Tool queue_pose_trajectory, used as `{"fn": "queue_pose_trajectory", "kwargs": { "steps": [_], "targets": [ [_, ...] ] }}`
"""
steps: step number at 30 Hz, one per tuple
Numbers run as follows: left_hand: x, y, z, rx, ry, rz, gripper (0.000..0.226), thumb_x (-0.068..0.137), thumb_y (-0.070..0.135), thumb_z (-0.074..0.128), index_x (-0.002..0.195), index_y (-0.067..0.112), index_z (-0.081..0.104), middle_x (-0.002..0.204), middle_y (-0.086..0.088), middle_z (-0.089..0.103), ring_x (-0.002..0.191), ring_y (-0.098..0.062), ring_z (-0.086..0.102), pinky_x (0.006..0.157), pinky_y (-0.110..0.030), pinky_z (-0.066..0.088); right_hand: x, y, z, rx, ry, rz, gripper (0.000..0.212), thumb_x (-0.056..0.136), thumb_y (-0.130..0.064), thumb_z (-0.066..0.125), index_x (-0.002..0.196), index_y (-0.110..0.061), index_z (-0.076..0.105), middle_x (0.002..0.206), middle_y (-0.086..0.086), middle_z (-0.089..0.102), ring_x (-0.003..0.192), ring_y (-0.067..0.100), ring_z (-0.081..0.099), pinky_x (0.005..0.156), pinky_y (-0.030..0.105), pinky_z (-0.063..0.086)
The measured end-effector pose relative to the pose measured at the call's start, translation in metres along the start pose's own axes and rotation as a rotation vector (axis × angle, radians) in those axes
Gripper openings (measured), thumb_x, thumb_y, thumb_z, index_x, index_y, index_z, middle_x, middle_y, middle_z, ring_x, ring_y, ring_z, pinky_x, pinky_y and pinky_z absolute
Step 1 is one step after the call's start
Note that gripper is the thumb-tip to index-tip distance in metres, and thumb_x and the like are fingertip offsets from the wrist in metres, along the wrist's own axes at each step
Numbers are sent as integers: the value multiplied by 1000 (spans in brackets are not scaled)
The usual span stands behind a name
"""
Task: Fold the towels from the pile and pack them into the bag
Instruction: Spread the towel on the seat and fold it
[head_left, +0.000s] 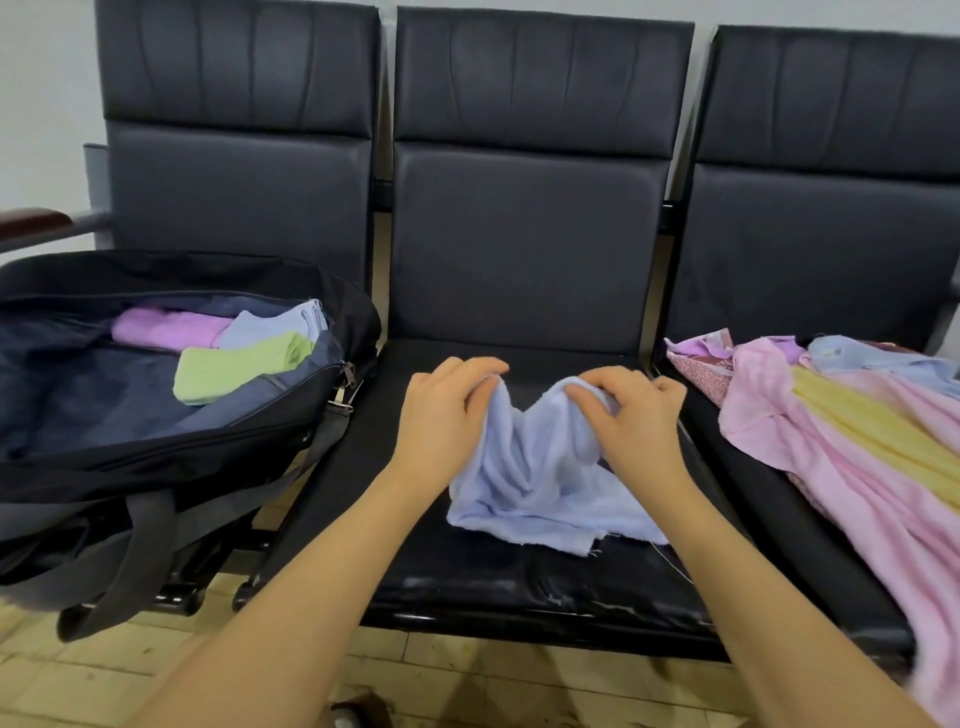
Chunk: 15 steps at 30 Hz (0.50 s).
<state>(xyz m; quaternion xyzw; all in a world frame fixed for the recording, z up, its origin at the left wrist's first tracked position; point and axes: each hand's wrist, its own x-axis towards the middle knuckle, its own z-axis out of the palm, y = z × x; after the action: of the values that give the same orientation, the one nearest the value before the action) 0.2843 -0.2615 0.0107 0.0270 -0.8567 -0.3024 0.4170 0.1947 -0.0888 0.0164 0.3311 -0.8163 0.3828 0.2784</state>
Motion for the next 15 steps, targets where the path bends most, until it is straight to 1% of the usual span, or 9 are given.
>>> {"fn": "queue_pose_trajectory", "kwargs": {
  "steps": [2,3,5,7,9,11,13,14,15],
  "targets": [
    [1,13,1,-108,-14,-59,22,94,9,56,110,15,70,84,18,55,76,2,56,75,-14,43,5,-5,-9,168,-21,78,13,90,-22,62,78,-22,67,81,-10,67,81,16,59,91,46,35],
    [1,20,1,-149,-40,-96,22,95,10,56,111,16,70,85,18,54,80,3,56,77,-12,43,7,-6,-12,232,-24,96,12,89,-25,63,77,-25,67,79,-12,67,82,17,60,90,53,39],
    [-1,32,5,-203,-131,-147,24,96,17,55,117,21,66,94,15,54,93,-4,55,90,-21,42,8,-10,-17,297,-17,99,9,84,-38,62,77,-35,66,80,-16,67,87,21,61,87,57,43],
    [-3,41,10,-157,-250,-173,29,95,29,57,123,25,61,107,12,51,108,-13,45,100,-29,34,9,-12,-18,340,-21,106,11,79,-49,59,80,-39,65,83,-19,66,91,29,59,85,56,45],
    [-4,47,16,-91,-303,-171,29,93,34,59,119,24,63,109,8,52,107,-13,40,100,-31,33,9,-12,-17,398,-43,137,10,79,-48,61,81,-39,66,82,-13,67,93,33,57,83,54,47],
    [-3,53,18,-137,-246,-152,16,93,25,59,97,13,70,91,7,58,91,-5,47,99,-40,37,9,-11,-16,432,-59,137,4,83,-37,66,79,-35,67,83,-8,67,94,30,59,82,46,50],
    [-1,53,19,-187,-188,-168,16,94,19,58,83,11,68,78,14,53,86,-8,53,96,-46,39,10,-12,-17,500,-84,121,10,88,-20,67,86,-30,68,84,-5,68,88,14,62,77,29,52],
    [1,50,19,-191,-168,-175,15,94,18,58,81,15,66,78,15,51,88,-12,54,95,-47,39,10,-12,-18,546,-125,124,11,88,-16,66,93,-26,67,85,-4,68,84,7,63,74,20,50],
    [4,46,19,-185,-143,-174,14,94,19,57,82,21,63,80,15,50,90,-14,54,96,-46,39,10,-10,-18,556,-194,140,14,88,-17,66,100,-24,66,87,-5,68,84,3,62,75,17,48]
  ]
}}
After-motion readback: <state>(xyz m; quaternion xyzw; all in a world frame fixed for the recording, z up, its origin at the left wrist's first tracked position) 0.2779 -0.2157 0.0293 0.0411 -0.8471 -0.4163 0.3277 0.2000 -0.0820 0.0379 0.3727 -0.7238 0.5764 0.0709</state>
